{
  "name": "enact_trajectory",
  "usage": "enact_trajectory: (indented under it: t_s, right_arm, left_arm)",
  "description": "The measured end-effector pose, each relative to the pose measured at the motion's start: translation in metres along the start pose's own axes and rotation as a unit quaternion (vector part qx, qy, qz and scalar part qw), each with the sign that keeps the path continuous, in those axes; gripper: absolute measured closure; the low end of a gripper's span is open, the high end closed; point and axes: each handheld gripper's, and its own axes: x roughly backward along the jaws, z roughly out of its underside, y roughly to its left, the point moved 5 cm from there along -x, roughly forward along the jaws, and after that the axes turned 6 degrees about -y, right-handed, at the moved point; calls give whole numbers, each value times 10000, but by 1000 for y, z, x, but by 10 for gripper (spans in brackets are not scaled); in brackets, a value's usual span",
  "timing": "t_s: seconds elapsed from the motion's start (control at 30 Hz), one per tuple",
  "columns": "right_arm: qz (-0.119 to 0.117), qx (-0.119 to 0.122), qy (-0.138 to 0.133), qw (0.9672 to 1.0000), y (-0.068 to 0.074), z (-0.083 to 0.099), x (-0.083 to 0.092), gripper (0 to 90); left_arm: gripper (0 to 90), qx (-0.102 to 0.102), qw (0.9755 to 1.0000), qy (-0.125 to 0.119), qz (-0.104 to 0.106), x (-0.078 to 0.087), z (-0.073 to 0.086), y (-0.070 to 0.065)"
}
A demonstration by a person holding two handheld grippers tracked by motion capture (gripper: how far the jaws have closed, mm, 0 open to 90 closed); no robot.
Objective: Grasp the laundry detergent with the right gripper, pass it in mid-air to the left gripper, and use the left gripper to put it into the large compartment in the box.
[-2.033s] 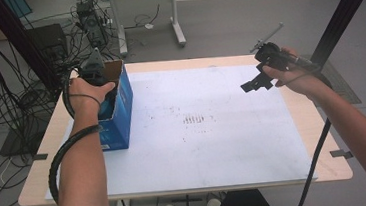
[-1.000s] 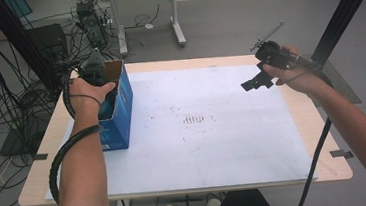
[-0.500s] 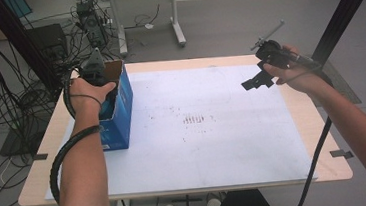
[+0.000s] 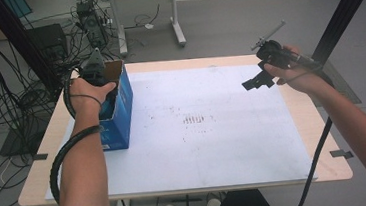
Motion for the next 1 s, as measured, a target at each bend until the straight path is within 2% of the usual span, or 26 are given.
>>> enact_trajectory:
  t_s: [1.0]
  right_arm:
    - [-12,-21,-30,10000,1,1,1,6]
  left_arm:
    - [348,-20,10000,2,-11,0,1,-1]
